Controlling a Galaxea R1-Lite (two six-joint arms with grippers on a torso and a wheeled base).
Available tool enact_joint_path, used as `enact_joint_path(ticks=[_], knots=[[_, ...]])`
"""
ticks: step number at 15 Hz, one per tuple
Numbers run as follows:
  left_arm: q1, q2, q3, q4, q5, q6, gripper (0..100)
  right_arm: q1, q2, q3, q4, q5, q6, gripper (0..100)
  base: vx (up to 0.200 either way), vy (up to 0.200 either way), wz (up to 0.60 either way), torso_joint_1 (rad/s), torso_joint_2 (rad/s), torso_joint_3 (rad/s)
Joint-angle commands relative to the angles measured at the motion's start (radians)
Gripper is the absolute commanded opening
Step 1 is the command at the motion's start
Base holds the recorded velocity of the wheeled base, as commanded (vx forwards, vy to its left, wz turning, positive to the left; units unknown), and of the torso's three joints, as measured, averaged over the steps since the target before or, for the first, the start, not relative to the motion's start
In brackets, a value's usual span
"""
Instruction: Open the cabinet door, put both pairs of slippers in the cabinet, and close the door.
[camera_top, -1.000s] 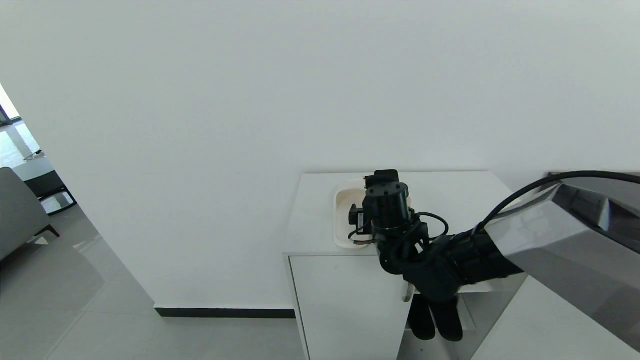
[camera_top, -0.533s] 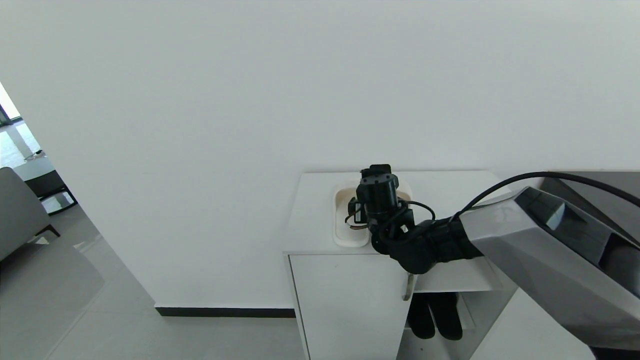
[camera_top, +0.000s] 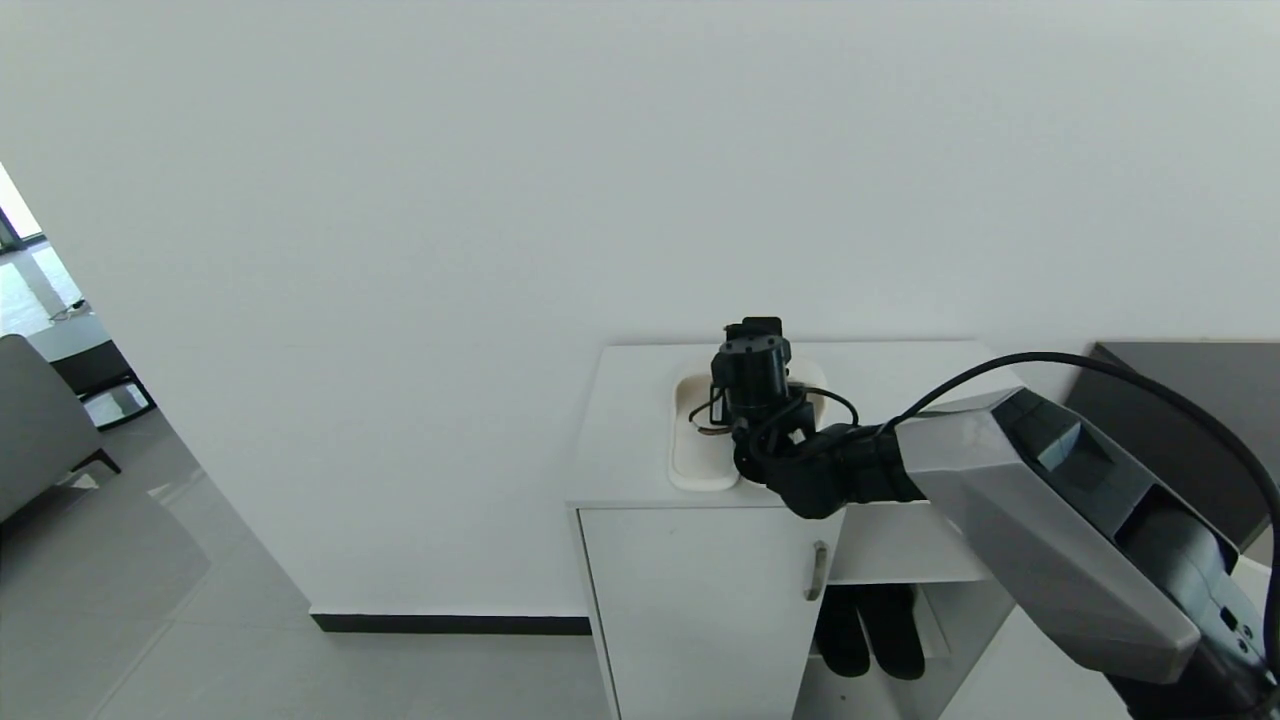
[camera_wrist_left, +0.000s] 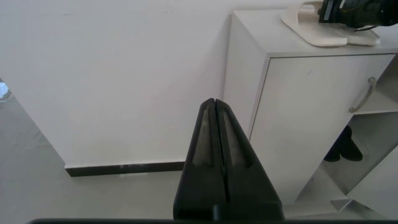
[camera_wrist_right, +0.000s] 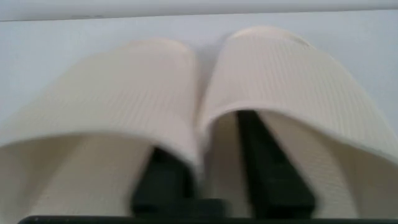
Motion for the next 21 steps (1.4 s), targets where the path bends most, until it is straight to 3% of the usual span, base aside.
enact_joint_path(ticks=[1, 5, 6, 15, 18, 21], knots=[[0.0, 0.001, 0.0, 0.0, 0.0, 0.0, 0, -0.004, 0.004, -0.011, 0.001, -0.004, 0.0, 0, 0.0, 0.0, 0.0, 0.0, 0.0, 0.0], [0.0, 0.001, 0.0, 0.0, 0.002, -0.002, 0, 0.008, -0.079, 0.068, -0.01, -0.001, 0.02, 0, 0.0, 0.0, 0.0, 0.0, 0.0, 0.0], [0.0, 0.001, 0.0, 0.0, 0.002, -0.002, 0, 0.036, -0.165, 0.172, -0.013, 0.033, 0.066, 0, 0.0, 0.0, 0.0, 0.0, 0.0, 0.0], [0.0, 0.001, 0.0, 0.0, 0.002, -0.003, 0, 0.214, -0.667, 0.925, -0.208, 0.533, 0.117, 0, 0.0, 0.0, 0.0, 0.0, 0.0, 0.0], [0.0, 0.001, 0.0, 0.0, 0.002, -0.003, 0, 0.214, -0.731, 1.045, -0.265, 0.668, 0.114, 0, 0.0, 0.0, 0.0, 0.0, 0.0, 0.0], [0.0, 0.001, 0.0, 0.0, 0.002, -0.003, 0, 0.217, -0.734, 1.059, -0.266, 0.697, 0.111, 0, 0.0, 0.0, 0.0, 0.0, 0.0, 0.0]])
